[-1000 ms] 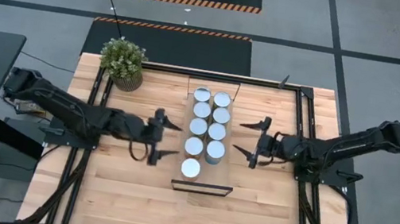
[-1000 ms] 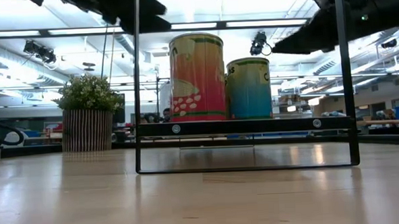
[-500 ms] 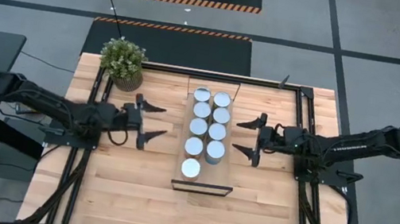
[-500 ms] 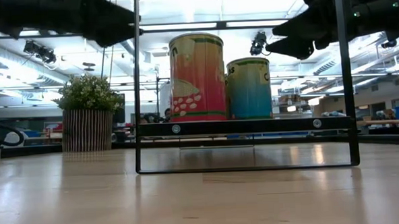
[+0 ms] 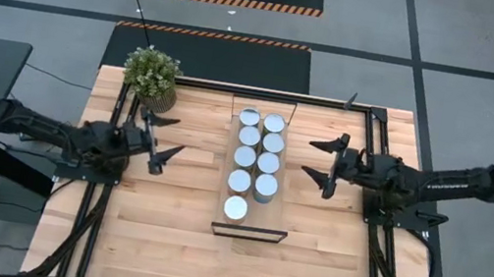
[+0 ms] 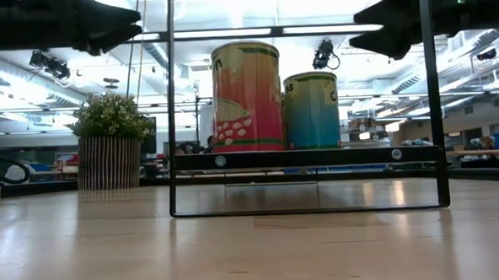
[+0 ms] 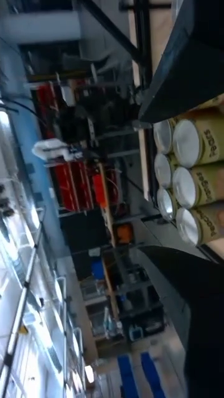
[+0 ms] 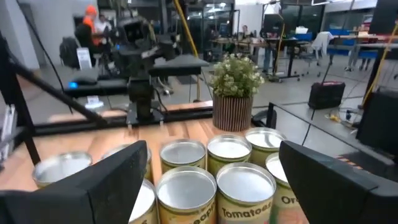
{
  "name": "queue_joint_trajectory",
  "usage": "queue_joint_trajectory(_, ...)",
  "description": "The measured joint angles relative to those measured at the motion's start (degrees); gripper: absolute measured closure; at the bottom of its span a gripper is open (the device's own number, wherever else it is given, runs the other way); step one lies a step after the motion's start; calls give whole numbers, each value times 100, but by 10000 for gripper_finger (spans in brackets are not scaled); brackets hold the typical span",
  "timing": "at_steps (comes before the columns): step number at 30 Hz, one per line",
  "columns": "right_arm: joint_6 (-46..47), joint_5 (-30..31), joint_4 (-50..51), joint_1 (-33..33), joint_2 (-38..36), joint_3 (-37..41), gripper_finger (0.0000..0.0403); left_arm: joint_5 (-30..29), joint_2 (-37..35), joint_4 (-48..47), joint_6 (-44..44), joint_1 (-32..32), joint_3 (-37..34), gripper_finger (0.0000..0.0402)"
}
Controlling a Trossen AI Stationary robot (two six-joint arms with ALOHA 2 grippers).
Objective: Pick and place cans onto a shelf
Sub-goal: Return to Home Position
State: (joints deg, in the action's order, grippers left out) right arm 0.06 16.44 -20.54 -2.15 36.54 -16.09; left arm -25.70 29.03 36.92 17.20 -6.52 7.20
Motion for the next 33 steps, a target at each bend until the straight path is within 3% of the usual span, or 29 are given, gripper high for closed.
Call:
queue_joint_trajectory(11,251,376,-2212,-24,-507,1526,30,383,-696,385,437,323,-483,56)
queue_joint_trajectory(15,294,821,-1683,-40,-888,1554,30,645,-944,295,409,567,-483,62)
queue_joint_trajectory(21,90,972,-1410,-50,-1451,1545,30,802,-1360,-221,339,654,-485,90)
queue_joint_trajectory(33,-11,948,-1405,-50,-1522,1541,30,976,-2098,-823,-12,654,-485,150)
